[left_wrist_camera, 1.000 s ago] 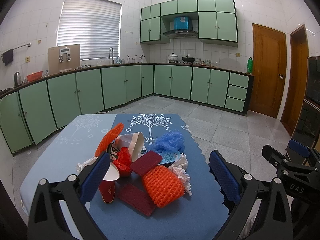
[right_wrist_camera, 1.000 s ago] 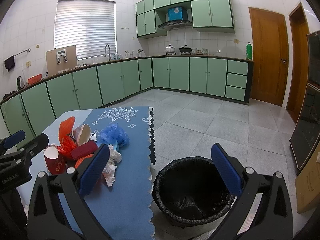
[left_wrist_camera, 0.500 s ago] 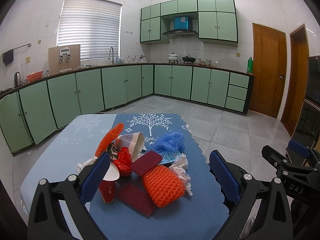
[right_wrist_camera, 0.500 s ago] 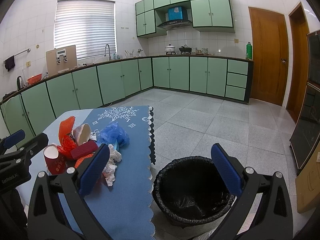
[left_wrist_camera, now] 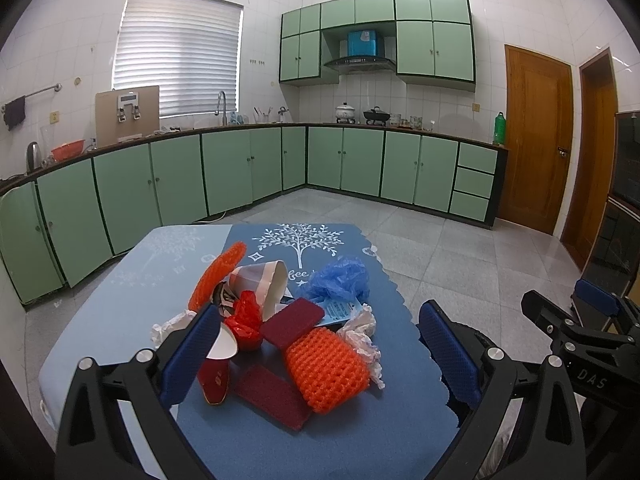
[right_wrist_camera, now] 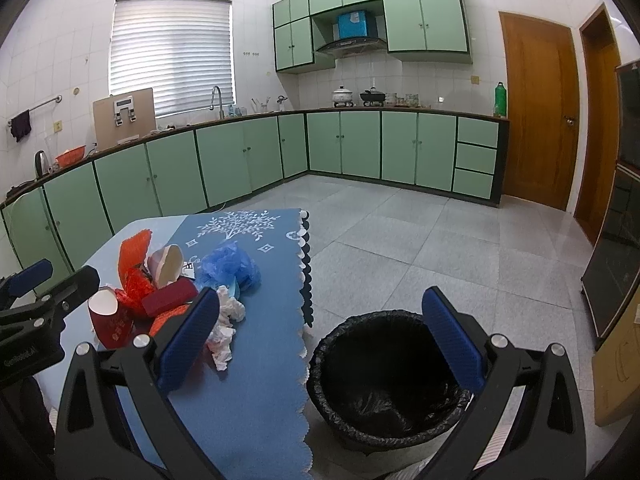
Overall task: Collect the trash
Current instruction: 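Grasp the orange mesh sleeve with the right tool while the left tool approaches the red paper cup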
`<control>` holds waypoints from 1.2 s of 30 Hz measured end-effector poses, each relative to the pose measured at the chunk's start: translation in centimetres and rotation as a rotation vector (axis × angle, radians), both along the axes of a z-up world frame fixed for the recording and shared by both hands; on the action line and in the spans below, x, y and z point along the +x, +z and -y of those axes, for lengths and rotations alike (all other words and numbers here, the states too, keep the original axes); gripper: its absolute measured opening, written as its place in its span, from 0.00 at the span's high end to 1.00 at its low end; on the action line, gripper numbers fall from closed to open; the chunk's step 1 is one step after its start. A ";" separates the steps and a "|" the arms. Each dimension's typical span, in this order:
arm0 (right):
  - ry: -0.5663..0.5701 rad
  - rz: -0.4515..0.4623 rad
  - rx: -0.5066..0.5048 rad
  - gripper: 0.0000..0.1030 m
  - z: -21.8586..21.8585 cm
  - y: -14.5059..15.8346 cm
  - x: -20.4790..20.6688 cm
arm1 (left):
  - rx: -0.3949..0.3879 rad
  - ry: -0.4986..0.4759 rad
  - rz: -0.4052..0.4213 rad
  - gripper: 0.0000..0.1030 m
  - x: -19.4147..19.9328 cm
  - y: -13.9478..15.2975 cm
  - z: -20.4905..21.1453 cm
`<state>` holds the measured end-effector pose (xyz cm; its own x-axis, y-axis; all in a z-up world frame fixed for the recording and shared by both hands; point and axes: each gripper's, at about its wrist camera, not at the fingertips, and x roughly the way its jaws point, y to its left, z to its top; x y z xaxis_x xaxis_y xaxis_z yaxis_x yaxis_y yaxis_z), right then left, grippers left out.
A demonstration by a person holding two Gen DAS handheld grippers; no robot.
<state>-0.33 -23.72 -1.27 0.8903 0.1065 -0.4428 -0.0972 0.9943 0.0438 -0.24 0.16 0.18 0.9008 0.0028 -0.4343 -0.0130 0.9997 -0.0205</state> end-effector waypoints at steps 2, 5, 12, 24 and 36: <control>0.002 -0.001 -0.002 0.05 -0.1 0.0 0.0 | -0.004 0.001 -0.001 0.06 0.0 -0.1 -0.2; 0.008 -0.003 0.001 0.05 -0.3 -0.1 0.2 | -0.005 0.001 -0.004 0.06 0.2 -0.2 -0.3; 0.043 -0.033 0.010 0.05 -1.2 -0.7 1.1 | 0.003 0.021 -0.031 0.06 0.8 -1.2 -1.7; 0.162 -0.074 0.031 0.05 -6.0 -3.0 3.2 | 0.010 0.221 -0.114 0.06 1.9 -4.2 -9.7; 0.290 -0.144 -0.003 0.23 -12.2 -5.8 4.2 | 0.020 0.295 -0.177 0.06 2.1 -6.6 -14.1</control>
<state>3.90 -11.52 -7.02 0.7515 0.3448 -0.5624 -0.3692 0.9264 0.0746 1.90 14.22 -6.41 0.7703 0.2622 -0.5812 -0.3034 0.9525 0.0276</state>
